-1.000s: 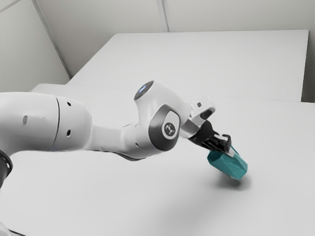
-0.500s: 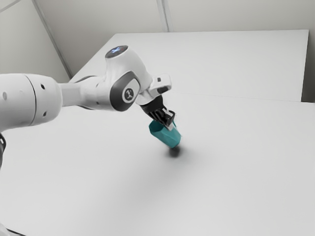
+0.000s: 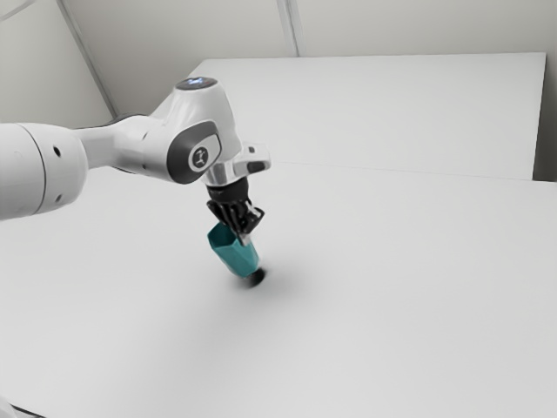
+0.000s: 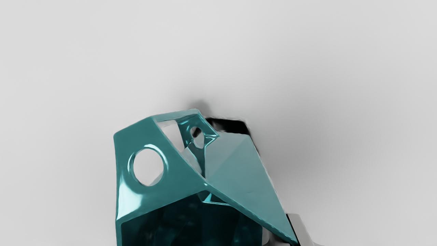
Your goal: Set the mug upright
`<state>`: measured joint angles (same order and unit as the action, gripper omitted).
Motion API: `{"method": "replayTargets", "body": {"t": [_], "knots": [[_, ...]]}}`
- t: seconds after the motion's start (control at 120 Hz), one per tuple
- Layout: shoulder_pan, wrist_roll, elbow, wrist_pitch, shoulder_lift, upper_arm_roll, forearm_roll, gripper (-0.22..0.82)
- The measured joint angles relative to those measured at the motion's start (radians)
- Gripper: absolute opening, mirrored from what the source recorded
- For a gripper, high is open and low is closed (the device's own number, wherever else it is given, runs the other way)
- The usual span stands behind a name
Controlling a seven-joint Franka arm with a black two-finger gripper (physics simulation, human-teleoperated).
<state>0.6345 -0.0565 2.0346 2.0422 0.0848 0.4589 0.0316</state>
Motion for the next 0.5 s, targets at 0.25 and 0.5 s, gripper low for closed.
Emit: {"method": "replayTargets", "body": {"t": [0.25, 0.5], "knots": [[-0.004, 0.049, 0.0, -0.054, 0.0, 0.061, -0.038, -0.18], [-0.001, 0.08, 0.009, -0.067, 0.01, 0.069, -0.044, -0.18]]}}
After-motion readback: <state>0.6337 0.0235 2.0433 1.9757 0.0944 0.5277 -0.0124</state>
